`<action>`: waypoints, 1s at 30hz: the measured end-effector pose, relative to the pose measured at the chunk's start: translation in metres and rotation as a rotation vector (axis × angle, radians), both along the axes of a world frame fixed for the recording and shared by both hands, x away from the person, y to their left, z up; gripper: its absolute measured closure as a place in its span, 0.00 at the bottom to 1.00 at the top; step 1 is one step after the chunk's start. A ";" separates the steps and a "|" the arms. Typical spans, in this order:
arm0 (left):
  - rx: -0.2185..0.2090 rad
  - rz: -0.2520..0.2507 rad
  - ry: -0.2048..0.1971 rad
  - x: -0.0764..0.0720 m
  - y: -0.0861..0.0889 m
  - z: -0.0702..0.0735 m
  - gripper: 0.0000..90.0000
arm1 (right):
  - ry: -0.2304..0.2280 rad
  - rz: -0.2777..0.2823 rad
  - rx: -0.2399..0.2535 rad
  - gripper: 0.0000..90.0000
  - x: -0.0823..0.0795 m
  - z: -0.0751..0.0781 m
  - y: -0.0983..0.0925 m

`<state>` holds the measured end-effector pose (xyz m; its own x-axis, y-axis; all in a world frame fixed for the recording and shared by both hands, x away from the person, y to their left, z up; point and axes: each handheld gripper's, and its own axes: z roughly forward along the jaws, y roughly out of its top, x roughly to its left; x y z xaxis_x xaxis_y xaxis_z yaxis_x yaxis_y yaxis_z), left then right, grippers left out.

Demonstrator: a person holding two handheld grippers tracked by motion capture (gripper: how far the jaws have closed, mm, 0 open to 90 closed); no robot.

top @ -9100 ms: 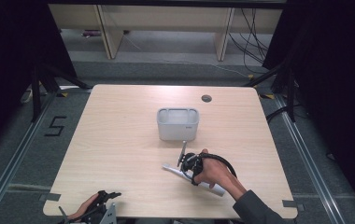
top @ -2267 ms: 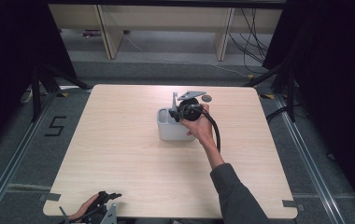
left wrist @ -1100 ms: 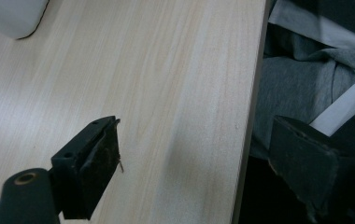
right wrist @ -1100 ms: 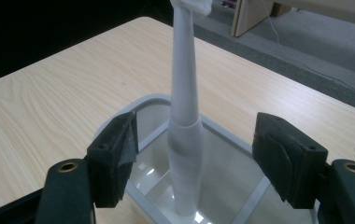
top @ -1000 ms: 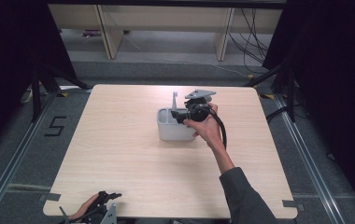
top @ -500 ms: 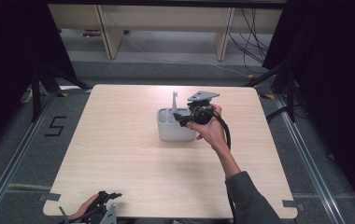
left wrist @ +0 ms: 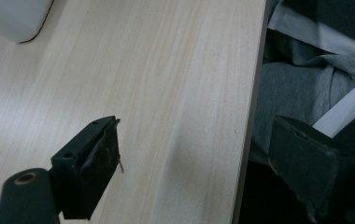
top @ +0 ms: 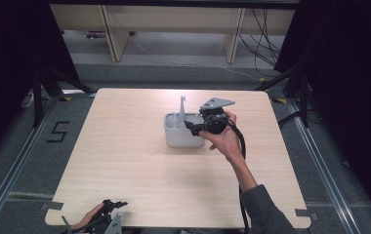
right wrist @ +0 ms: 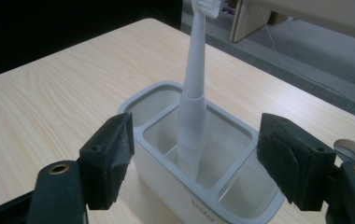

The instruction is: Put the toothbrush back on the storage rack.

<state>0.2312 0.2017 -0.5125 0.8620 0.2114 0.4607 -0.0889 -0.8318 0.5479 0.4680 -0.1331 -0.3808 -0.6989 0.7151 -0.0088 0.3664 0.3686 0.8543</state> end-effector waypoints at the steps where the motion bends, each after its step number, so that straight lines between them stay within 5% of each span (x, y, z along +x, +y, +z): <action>1: -0.003 0.000 0.002 0.000 0.000 0.000 0.18 | -0.009 -0.006 0.004 0.32 -0.002 0.001 -0.001; 27: 0.004 0.001 -0.008 0.000 0.000 0.001 0.18 | -0.016 0.019 0.009 0.26 -0.036 -0.004 -0.006; 30: -0.020 0.005 -0.006 -0.001 -0.001 0.000 0.18 | -0.021 0.023 -0.003 0.26 -0.038 -0.005 -0.007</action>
